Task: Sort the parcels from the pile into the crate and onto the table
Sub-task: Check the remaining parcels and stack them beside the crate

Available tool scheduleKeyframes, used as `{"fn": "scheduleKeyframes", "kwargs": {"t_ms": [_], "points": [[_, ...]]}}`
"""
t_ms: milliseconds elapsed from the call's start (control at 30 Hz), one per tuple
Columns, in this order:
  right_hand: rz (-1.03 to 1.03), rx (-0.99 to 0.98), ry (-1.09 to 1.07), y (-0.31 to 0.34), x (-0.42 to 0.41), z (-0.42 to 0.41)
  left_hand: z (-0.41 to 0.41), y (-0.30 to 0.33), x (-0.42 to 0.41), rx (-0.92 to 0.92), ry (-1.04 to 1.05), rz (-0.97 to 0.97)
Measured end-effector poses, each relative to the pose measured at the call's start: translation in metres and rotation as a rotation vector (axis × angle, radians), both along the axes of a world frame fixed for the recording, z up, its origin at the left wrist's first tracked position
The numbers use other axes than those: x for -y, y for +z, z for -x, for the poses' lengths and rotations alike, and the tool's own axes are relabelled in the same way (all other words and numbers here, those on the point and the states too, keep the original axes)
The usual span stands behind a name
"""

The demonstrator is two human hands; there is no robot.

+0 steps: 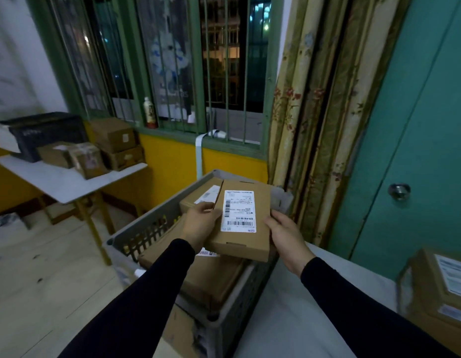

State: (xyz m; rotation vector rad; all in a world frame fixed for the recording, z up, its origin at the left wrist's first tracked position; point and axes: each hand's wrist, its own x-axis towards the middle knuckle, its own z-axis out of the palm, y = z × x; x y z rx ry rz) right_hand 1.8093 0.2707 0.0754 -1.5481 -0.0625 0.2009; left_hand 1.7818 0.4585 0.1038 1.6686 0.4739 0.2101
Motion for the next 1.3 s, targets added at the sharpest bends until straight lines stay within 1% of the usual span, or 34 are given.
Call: {"fn": "scheduleKeyframes", "kwargs": {"t_ms": [100, 233, 333, 500, 700, 833, 967, 1133, 1233, 1300], "points": [[0.048, 0.017, 0.022, -0.005, -0.012, -0.005, -0.005, -0.007, -0.017, -0.008, 0.034, -0.011], [0.128, 0.028, 0.036, -0.006, -0.013, -0.016, -0.022, -0.013, -0.022, -0.024, -0.007, -0.041], [0.237, 0.058, 0.030, -0.003, -0.010, -0.030, -0.044, -0.016, -0.019, -0.023, -0.053, -0.024], [0.439, 0.136, 0.035, -0.007, -0.007, -0.060, -0.091, -0.026, -0.014, -0.015, -0.084, -0.105], [0.690, 0.083, 0.021, -0.023, -0.006, -0.084, -0.127, -0.047, -0.007, -0.072, -0.123, -0.122], [0.785, 0.068, 0.015, -0.038, -0.005, -0.092, -0.134, -0.056, -0.004, -0.084, -0.151, -0.151], [0.802, 0.055, 0.002, -0.043, -0.007, -0.097, -0.136, -0.054, -0.004, -0.086, -0.201, -0.287], [0.905, 0.091, 0.018, -0.057, -0.011, -0.092, -0.135, -0.065, -0.003, -0.101, -0.317, -0.573], [0.980, 0.092, 0.015, -0.058, -0.014, -0.090, -0.137, -0.065, -0.002, -0.126, -0.353, -0.668], [0.978, 0.100, 0.005, -0.057, -0.015, -0.088, -0.138, -0.062, 0.001, -0.157, -0.388, -0.722]]}}
